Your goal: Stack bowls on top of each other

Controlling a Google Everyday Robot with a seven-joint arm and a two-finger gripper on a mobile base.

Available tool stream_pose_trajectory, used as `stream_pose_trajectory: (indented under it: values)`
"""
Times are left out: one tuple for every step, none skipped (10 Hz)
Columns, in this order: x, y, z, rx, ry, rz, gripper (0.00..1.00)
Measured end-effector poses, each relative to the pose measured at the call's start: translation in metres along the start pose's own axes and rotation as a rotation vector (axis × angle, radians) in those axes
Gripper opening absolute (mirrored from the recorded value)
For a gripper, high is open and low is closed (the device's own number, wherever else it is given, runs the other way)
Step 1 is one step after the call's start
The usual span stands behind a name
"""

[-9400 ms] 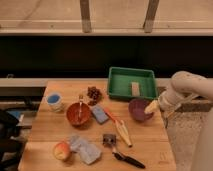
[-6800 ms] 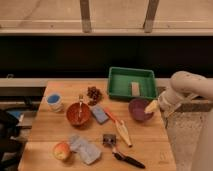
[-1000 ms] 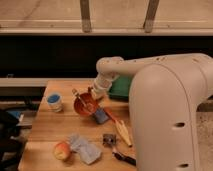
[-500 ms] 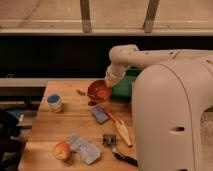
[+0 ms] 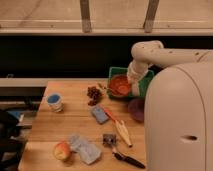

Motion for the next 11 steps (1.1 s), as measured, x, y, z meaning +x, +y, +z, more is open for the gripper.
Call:
stream_pose_trajectory:
  values:
    - [0.005,-0.020,-0.005,0.012,-0.003,0.045,0.00]
    - [0.015,-0.048,-0.010,0.028,-0.004,0.115,0.00]
    - [0.024,-0.068,-0.012,0.037,-0.002,0.167,0.00]
    - [0.036,-0.093,-0.014,0.047,0.003,0.234,0.00]
    - [0.048,-0.111,-0.013,0.052,0.010,0.294,0.00]
    - [0.061,-0.126,-0.008,0.050,0.020,0.353,0.00]
    - [0.076,-0.138,0.003,0.041,0.033,0.405,0.00]
    - [0.089,-0.145,0.013,0.029,0.044,0.441,0.00]
    - [0.096,-0.145,0.018,0.013,0.048,0.463,0.00]
    - [0.103,-0.141,0.023,-0.003,0.053,0.474,0.00]
    - [0.106,-0.133,0.026,-0.017,0.053,0.478,0.00]
